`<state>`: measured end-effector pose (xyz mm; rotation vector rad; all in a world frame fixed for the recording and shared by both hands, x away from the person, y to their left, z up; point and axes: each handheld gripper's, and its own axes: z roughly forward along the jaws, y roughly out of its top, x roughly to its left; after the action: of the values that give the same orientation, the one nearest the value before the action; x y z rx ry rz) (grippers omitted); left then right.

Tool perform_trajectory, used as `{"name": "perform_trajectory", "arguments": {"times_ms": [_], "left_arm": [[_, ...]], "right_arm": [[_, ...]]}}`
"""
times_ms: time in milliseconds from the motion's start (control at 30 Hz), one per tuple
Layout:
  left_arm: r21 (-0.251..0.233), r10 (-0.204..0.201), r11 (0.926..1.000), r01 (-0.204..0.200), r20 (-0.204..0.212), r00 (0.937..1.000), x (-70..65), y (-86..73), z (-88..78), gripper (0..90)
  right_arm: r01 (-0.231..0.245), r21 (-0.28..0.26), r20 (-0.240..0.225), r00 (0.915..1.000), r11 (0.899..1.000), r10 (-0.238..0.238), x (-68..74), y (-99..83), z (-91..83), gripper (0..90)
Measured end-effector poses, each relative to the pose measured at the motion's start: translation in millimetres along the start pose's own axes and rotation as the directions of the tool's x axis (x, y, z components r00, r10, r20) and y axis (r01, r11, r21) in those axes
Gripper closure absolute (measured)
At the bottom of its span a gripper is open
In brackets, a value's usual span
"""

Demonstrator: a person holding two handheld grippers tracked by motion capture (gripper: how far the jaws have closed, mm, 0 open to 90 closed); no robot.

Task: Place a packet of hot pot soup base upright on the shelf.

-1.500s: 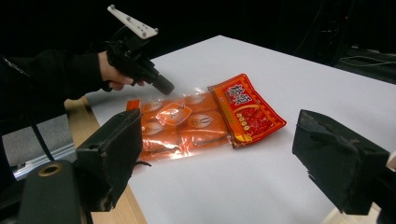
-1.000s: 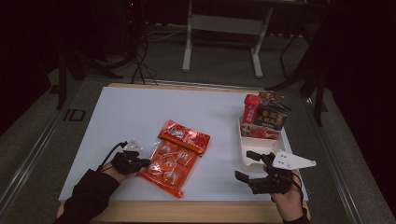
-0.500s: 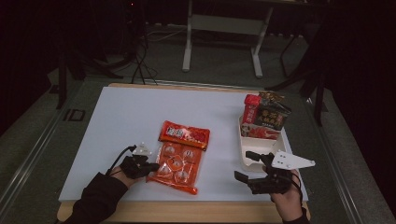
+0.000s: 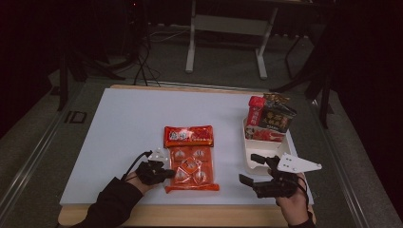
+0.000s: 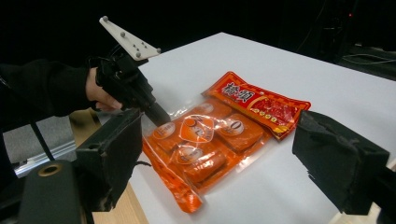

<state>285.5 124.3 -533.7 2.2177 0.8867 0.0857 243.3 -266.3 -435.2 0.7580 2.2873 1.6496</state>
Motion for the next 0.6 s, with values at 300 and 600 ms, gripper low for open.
{"name": "perform_trajectory", "arguments": {"times_ms": [300,600], "left_arm": [[-0.038,-0.025,0.999,0.022,-0.07,0.9973,13.6,6.7,0.3,89.8],[-0.069,-0.073,0.9955,0.065,-0.121,0.99,28.2,18.0,12.3,90.0]], "right_arm": [[0.004,0.001,0.002,1.0,1.0,-0.004,0.5,-0.3,-1.1,15.9],[0.002,-0.007,0.006,1.0,1.0,-0.002,-1.8,-1.0,-3.5,16.0]]}}
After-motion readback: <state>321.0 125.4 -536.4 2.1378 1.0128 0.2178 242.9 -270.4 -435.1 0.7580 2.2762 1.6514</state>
